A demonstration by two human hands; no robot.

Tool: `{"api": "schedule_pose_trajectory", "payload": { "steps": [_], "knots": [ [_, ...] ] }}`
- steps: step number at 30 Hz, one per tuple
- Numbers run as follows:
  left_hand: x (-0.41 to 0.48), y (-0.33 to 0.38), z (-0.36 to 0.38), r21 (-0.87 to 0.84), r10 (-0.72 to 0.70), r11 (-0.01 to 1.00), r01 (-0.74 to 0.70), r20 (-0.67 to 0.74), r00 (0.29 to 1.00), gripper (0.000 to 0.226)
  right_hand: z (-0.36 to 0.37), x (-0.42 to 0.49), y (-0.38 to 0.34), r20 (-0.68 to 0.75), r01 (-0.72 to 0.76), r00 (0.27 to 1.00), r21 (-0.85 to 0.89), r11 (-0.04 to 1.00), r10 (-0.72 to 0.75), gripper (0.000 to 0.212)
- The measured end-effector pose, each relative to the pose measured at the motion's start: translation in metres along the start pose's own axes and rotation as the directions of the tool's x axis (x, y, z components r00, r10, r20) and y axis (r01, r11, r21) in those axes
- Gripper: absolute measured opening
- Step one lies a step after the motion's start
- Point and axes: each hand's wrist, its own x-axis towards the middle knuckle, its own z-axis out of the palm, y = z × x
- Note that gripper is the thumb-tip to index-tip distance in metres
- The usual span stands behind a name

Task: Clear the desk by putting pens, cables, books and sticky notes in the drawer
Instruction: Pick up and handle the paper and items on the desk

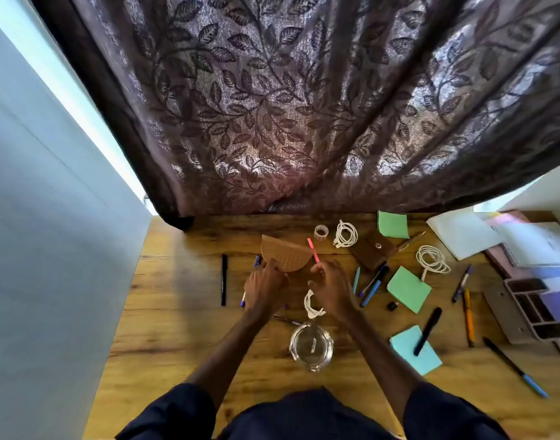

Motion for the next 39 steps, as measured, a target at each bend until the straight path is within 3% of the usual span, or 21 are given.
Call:
{"api": "schedule_pose_trajectory", "payload": {
  "steps": [2,6,8,11,15,18,22,24,27,29,32,35,39],
  "knots": [
    [0.010,-0.005,-0.003,-0.006,-0.020,1.000,0.019,-0.013,1.000,0.021,0.006,0.020,-0.009,0.018,0.077,0.997,-0.108,0.991,-0.076,0.041],
    [0.019,-0.016,0.000,-0.019,-0.059,0.998,0.060,0.007,0.998,0.024,0.023,0.054,-0.021,0.196,0.192,0.970,-0.253,0.948,-0.144,0.069],
    [0.023,-0.021,0.003,-0.027,-0.089,0.996,0.089,0.017,0.996,0.025,0.029,0.064,-0.018,0.265,0.235,0.952,-0.304,0.923,-0.155,0.066],
    [0.025,-0.026,0.006,-0.071,-0.135,0.988,0.138,0.037,0.990,0.030,0.030,0.072,-0.014,0.249,0.309,0.941,-0.347,0.886,-0.230,0.053],
    [0.023,-0.023,0.000,-0.137,-0.129,0.982,0.129,0.010,0.992,0.041,0.017,0.082,-0.009,0.227,0.243,0.955,-0.225,0.944,-0.191,0.051],
    [0.024,-0.019,-0.004,-0.095,-0.061,0.994,0.053,-0.082,0.995,0.050,-0.011,0.082,-0.007,0.199,0.158,0.968,-0.025,0.987,-0.150,0.047],
    [0.025,0.001,-0.011,-0.135,0.180,0.971,-0.199,-0.145,0.973,0.073,-0.052,0.070,0.006,0.273,0.000,0.959,0.269,0.963,-0.076,0.032],
    [0.021,0.015,-0.015,-0.163,0.309,0.931,-0.326,-0.122,0.943,0.083,-0.069,0.058,0.013,0.276,-0.052,0.960,0.365,0.930,-0.055,0.019],
    [0.006,0.035,-0.022,-0.236,0.401,0.892,-0.386,0.017,0.916,0.096,-0.097,0.033,0.015,0.350,-0.157,0.936,0.455,0.877,-0.014,0.020],
    [-0.006,0.044,-0.026,-0.285,0.435,0.875,-0.391,0.110,0.894,0.087,-0.115,0.015,0.020,0.429,-0.175,0.902,0.452,0.875,-0.041,0.023],
    [-0.022,0.050,-0.023,-0.204,0.463,0.878,-0.434,0.129,0.877,0.067,-0.129,-0.010,0.027,0.453,-0.183,0.891,0.438,0.880,-0.040,0.028],
    [-0.041,0.056,-0.016,-0.197,0.418,0.901,-0.387,0.149,0.896,0.068,-0.132,-0.029,0.038,0.385,-0.185,0.923,0.455,0.871,-0.005,0.027],
    [-0.065,0.070,-0.001,-0.168,0.346,0.934,-0.314,0.220,0.912,0.073,-0.128,-0.057,0.068,0.084,-0.176,0.984,0.537,0.825,0.155,0.020]
  ]
}}
